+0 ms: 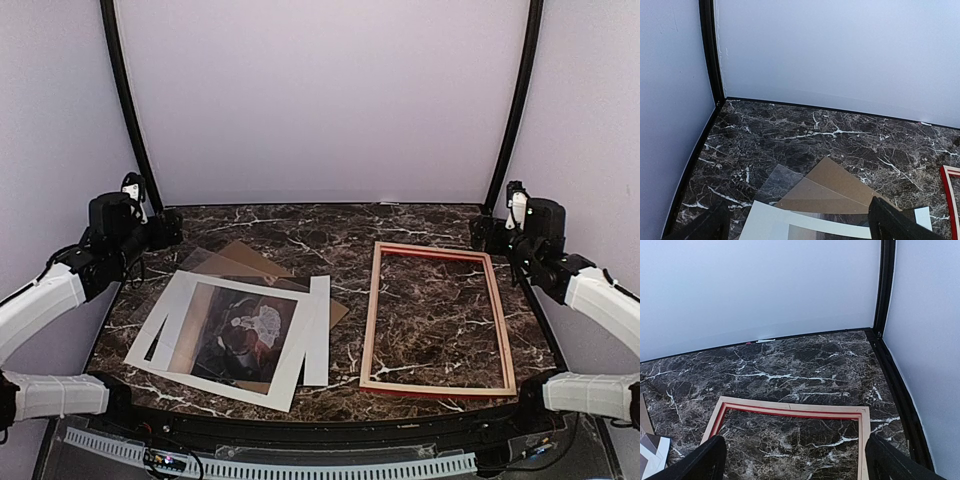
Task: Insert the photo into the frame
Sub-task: Move the frame body to the center of the board.
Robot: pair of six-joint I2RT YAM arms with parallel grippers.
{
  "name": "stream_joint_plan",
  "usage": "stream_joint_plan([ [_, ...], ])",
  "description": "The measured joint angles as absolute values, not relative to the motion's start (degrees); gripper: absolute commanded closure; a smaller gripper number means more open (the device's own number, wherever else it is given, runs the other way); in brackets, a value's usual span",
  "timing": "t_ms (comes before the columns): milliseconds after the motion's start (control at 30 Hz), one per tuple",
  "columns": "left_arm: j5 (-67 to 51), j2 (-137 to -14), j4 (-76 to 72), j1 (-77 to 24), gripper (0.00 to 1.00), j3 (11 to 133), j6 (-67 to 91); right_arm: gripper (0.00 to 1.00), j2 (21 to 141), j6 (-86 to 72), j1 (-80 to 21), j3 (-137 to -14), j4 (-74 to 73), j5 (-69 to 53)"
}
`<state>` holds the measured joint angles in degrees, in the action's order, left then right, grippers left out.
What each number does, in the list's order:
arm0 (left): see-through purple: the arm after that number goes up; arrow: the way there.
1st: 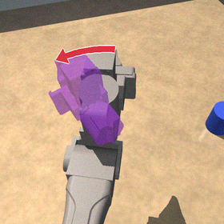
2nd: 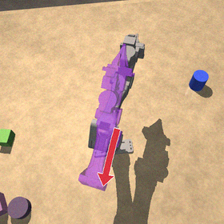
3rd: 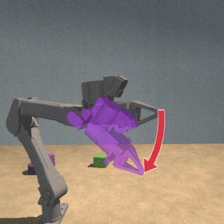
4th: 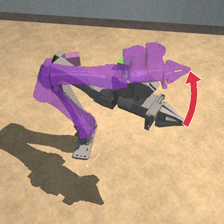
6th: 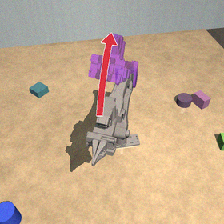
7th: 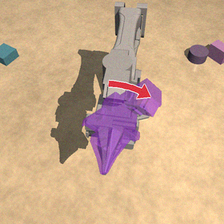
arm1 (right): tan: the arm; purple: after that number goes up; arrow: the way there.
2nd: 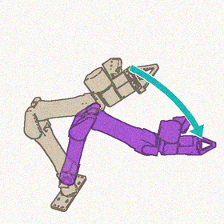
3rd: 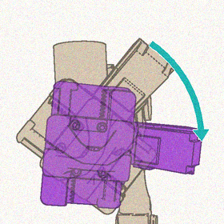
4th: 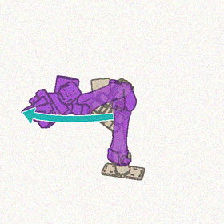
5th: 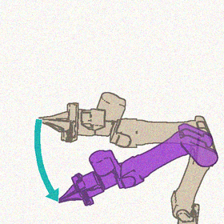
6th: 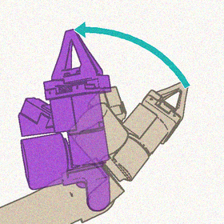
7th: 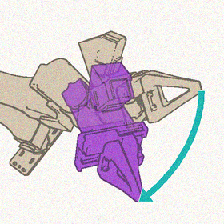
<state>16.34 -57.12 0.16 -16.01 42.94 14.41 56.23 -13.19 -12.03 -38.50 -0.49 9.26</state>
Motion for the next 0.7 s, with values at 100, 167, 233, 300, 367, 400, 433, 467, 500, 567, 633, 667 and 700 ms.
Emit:
stream_joint_plan([
  [100, 16.32, -56.34, 0.16, -16.01, 0.01, 42.94, 14.44, 0.01, 55.86, -13.19, -12.03, -38.5, -0.47, 8.78],
  [167, 16.19, -56.05, 0.14, -16.01, 0.01, 42.94, 14.44, 0.01, 55.66, -13.19, -12.03, -38.5, -0.49, 8.73],
  [233, 15.94, -56.01, 0.14, -16.01, 0.01, 42.94, 14.44, 0.01, 55.59, -13.19, -12.03, -38.5, -0.49, 8.73],
  [300, 15.64, -56.01, 0.16, -16.01, 0.01, 42.94, 14.48, 0.01, 55.59, -13.19, -12.03, -38.5, -0.49, 8.71],
  [367, 15.44, -56.01, 0.14, -16.01, 0.01, 42.94, 14.66, 0.01, 55.59, -13.19, -12.03, -38.5, -0.49, 8.71],
  [400, 15.38, -56.01, 0.14, -16.01, 0.01, 42.94, 14.7, 0.01, 55.59, -13.19, -12.03, -38.5, -0.49, 8.71],
  [433, 15.27, -56.01, 0.16, -16.01, 0.01, 42.94, 14.79, 0.01, 55.59, -13.19, -12.03, -38.5, -0.51, 8.71],
  [467, 15.16, -56.01, 0.16, -16.01, 0.01, 42.94, 14.85, 0.01, 55.59, -13.19, -12.03, -38.5, -0.54, 8.71],
  [500, 15.0, -56.01, 0.16, -16.01, 0.01, 42.94, 15.0, 0.01, 55.59, -13.19, -12.03, -38.5, -0.54, 8.73],
  [567, 14.76, -56.05, 0.16, -16.01, 0.01, 42.94, 15.27, 0.01, 55.59, -13.21, -12.03, -38.52, -0.6, 8.8],
  [633, 14.41, -56.14, 0.19, -16.03, 0.01, 42.94, 15.55, 0.01, 55.59, -13.32, -12.03, -38.57, -0.97, 8.95],
  [667, 14.33, -56.18, 0.25, -16.03, 0.01, 42.94, 15.7, 0.01, 55.61, -13.45, -12.03, -38.59, -1.23, 9.08],
  [700, 14.26, -56.25, 0.34, -16.03, 0.01, 42.94, 15.79, 0.01, 55.7, -13.65, -12.03, -38.68, -1.76, 9.43],
])
